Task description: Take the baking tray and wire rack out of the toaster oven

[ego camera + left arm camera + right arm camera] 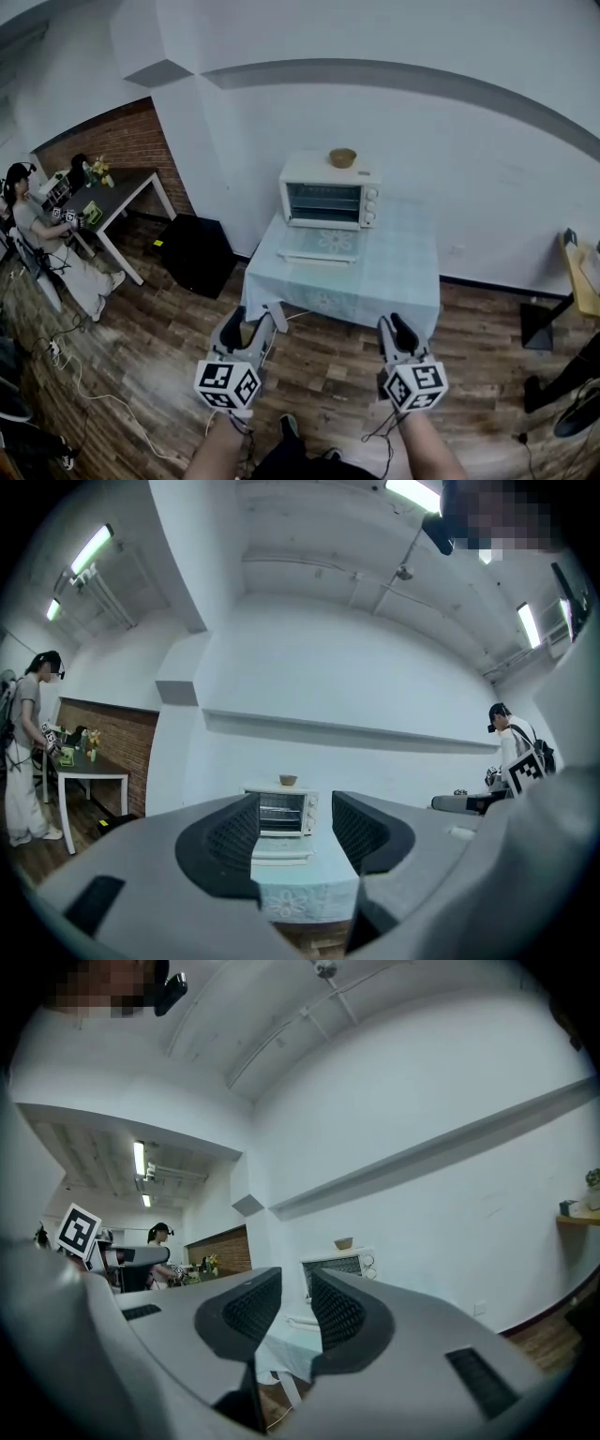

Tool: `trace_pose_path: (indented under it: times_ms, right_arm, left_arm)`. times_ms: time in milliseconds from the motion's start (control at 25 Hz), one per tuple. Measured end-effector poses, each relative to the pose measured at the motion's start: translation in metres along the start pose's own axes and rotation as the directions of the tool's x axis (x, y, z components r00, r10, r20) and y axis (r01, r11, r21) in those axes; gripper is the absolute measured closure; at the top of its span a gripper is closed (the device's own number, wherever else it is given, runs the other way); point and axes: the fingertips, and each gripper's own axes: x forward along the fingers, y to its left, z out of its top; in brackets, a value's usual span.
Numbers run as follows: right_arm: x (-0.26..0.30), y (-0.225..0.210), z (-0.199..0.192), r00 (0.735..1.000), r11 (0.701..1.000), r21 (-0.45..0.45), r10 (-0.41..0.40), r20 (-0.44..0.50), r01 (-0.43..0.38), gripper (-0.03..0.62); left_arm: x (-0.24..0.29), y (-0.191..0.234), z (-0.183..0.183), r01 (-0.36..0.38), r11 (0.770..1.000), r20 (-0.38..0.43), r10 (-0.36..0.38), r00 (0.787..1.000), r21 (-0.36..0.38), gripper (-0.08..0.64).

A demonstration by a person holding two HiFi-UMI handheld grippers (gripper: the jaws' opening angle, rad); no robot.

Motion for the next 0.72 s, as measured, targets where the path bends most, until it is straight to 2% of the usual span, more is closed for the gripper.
trace_pose_path:
  times_ms: [120,440,720]
  right_arm:
    - [0.015,-0.008,-0.004,1.0,1.0,0.02,-0.011,-0.011,0.011,0.449]
    - [0.071,-0.017,-0.018,0.998,0.999,0.001,-0.048,-0.042,0.048,0.456]
    - [0.145,-0.031,-0.021,0.99,0.993,0.005,-0.114,-0.079,0.115,0.46]
  left_arm:
    - [0.015,0.011,-0.006,0.008,1.0,-0.019,-0.008,1.0,-0.017,0.318]
    - [0.08,0.052,-0.04,0.055,0.994,-0.06,-0.061,0.996,-0.093,0.318]
    - [0.166,0.103,-0.044,0.111,0.983,-0.066,-0.122,0.99,-0.147,0.318]
